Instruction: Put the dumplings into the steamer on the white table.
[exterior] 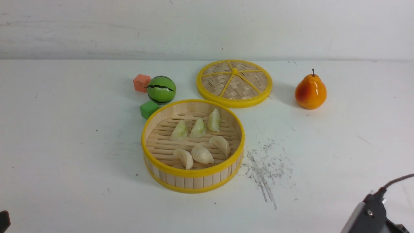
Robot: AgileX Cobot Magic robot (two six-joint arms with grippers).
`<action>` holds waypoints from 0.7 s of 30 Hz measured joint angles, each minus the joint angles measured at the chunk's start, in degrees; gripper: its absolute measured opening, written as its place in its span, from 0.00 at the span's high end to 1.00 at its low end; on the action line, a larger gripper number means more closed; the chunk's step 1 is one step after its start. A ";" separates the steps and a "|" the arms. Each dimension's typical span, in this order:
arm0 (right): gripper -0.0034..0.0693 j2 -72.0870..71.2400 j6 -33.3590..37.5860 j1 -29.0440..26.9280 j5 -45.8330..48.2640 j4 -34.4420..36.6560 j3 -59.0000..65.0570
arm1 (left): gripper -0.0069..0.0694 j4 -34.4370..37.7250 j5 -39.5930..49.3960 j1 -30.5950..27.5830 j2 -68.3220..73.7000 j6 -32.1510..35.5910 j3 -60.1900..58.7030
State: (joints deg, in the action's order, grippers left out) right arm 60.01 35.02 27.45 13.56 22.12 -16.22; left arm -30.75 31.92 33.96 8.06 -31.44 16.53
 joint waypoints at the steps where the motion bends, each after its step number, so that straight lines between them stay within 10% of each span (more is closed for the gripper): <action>1: 0.97 -2.14 0.00 0.00 -0.47 0.00 0.35 | 0.72 0.00 0.00 0.00 0.00 0.00 0.00; 11: 0.97 -43.60 2.46 -6.55 -15.03 -2.46 13.55 | 0.72 0.00 0.18 0.00 0.00 0.00 0.00; 21: 0.96 -60.59 -3.51 -22.94 -6.35 -2.80 17.76 | 0.71 0.00 0.18 0.00 0.00 0.00 -0.04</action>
State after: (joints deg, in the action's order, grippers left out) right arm -0.58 31.52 4.50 7.21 19.32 1.53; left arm -30.75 32.10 33.96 8.06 -31.44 16.49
